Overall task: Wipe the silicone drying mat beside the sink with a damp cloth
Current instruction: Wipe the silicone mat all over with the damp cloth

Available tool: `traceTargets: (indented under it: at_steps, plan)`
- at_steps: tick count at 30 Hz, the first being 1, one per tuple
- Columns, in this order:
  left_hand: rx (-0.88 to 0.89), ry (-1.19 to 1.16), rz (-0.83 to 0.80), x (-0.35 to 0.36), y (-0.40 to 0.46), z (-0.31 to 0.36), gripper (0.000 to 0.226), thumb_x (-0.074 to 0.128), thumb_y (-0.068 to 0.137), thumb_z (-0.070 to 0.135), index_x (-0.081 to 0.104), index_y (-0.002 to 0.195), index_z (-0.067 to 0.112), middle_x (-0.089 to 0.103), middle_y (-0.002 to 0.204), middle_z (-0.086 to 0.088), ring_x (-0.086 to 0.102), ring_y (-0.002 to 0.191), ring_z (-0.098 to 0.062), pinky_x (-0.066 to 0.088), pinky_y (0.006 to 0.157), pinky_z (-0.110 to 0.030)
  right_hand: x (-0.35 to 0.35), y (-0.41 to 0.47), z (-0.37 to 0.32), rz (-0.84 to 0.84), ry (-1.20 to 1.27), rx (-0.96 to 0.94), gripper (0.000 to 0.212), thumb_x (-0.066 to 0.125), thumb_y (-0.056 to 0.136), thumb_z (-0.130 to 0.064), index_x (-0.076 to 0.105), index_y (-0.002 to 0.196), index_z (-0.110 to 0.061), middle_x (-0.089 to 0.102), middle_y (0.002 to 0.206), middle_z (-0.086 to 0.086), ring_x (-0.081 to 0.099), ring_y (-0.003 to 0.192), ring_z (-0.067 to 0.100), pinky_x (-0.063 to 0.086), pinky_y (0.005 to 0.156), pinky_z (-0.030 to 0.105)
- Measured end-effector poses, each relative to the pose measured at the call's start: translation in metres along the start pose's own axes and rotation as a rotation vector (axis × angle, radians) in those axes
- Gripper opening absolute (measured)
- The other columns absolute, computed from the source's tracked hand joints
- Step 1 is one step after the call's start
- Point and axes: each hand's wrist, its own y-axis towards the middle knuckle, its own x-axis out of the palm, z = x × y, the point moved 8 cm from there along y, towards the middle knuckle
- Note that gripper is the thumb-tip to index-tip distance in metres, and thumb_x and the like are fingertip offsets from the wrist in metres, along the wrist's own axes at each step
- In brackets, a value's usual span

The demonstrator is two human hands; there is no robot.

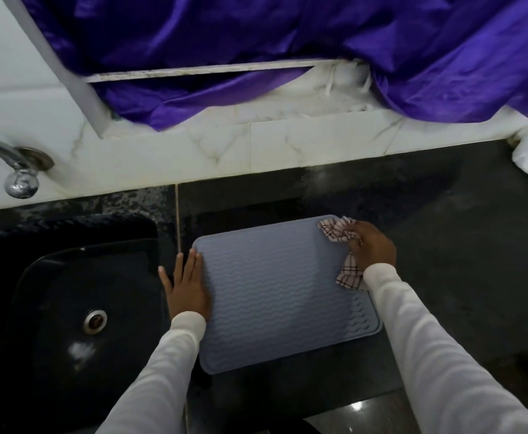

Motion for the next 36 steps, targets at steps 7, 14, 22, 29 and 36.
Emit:
traceTargets:
  at_steps: [7, 14, 22, 29, 36]
  plan:
    - [-0.072, 0.02, -0.031, 0.002, -0.007, 0.002, 0.074, 0.051, 0.092, 0.02, 0.014, 0.155, 0.021, 0.008, 0.163, 0.005, -0.005, 0.15, -0.019, -0.034, 0.108, -0.043, 0.035, 0.022, -0.029, -0.141, -0.061, 0.01, 0.045, 0.054, 0.091, -0.019, 0.052, 0.134, -0.029, 0.05, 0.137, 0.003, 0.061, 0.105, 0.036, 0.05, 0.085, 0.043]
    - [0.198, -0.197, 0.01, -0.005, 0.013, 0.094, 0.054, 0.04, 0.099, 0.012, 0.027, 0.152, 0.014, 0.02, 0.16, -0.003, 0.015, 0.149, -0.023, -0.004, 0.119, -0.037, 0.052, 0.036, -0.041, -0.251, -0.365, -0.029, 0.041, 0.041, 0.096, -0.017, 0.045, 0.137, -0.021, 0.036, 0.134, 0.011, 0.062, 0.092, 0.038, 0.047, 0.073, 0.041]
    - [0.432, -0.057, -0.298, 0.019, 0.019, 0.259, 0.072, 0.046, 0.096, 0.039, 0.009, 0.155, 0.024, 0.01, 0.162, -0.002, 0.009, 0.149, -0.025, 0.009, 0.119, -0.051, 0.039, 0.029, -0.029, -0.276, -0.337, 0.196, 0.042, 0.042, 0.097, -0.024, 0.04, 0.138, -0.023, 0.036, 0.134, 0.015, 0.062, 0.096, 0.035, 0.046, 0.077, 0.038]
    - [0.327, 0.056, -0.273, 0.041, 0.015, 0.266, 0.071, 0.032, 0.096, 0.054, 0.0, 0.155, 0.031, -0.01, 0.163, -0.001, -0.003, 0.149, -0.028, 0.003, 0.117, -0.059, 0.029, 0.017, -0.02, -0.368, -0.492, 0.154, 0.033, 0.039, 0.098, -0.025, 0.055, 0.126, -0.015, 0.052, 0.125, 0.014, 0.06, 0.105, 0.032, 0.048, 0.085, 0.037]
    - [0.336, 0.033, -0.251, 0.04, 0.016, 0.265, 0.069, 0.031, 0.097, 0.054, 0.0, 0.155, 0.032, -0.01, 0.163, 0.002, -0.003, 0.15, -0.026, 0.004, 0.118, -0.058, 0.027, -0.014, -0.002, -0.426, -0.495, 0.105, 0.038, 0.041, 0.096, -0.033, 0.047, 0.132, -0.02, 0.052, 0.121, 0.014, 0.061, 0.101, 0.033, 0.048, 0.08, 0.038]
